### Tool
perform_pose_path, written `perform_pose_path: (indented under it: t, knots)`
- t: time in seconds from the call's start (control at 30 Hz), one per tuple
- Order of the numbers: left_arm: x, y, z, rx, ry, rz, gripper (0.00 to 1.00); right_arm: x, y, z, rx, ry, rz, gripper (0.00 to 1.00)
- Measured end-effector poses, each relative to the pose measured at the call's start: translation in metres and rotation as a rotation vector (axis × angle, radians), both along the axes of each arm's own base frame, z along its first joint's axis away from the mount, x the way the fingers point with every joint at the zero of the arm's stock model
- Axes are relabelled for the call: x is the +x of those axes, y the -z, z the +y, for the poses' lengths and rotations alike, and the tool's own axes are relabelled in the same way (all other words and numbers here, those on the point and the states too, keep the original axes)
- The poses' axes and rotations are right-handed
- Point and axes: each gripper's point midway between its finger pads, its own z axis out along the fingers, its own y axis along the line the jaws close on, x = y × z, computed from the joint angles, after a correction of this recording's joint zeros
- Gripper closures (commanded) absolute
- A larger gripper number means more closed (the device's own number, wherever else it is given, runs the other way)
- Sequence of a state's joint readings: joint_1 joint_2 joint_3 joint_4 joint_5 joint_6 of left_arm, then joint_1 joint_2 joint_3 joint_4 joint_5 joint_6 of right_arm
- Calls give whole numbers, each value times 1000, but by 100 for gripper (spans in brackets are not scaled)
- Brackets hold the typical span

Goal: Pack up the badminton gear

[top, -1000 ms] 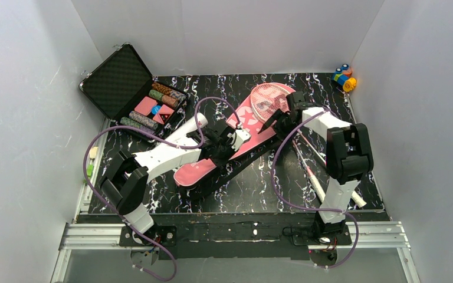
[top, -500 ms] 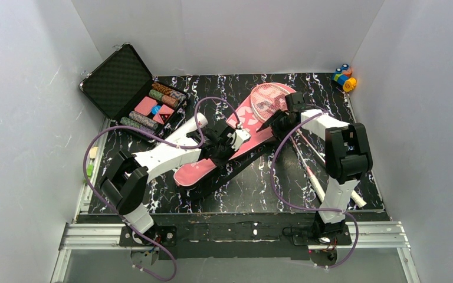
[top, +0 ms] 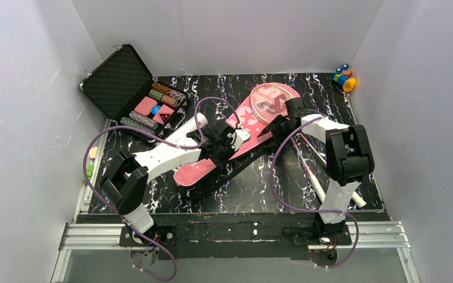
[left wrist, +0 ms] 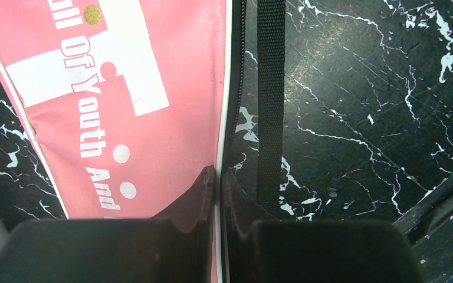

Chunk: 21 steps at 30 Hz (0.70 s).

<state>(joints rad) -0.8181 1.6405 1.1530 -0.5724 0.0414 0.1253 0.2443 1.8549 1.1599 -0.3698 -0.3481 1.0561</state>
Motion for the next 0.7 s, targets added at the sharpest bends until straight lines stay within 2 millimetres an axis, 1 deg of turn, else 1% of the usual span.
perform_pose_path:
  t: [0.17, 0.53, 0.7]
  knots:
    - [0, 0, 0, 0, 0, 0, 100, 7, -4, 4, 21, 8, -26, 40]
    - [0, 0, 0, 1, 1, 0, 99, 6, -6, 7, 31, 2, -28, 42]
    - [0, 0, 0, 1, 1, 0, 99, 7, -6, 7, 35, 0, -31, 41]
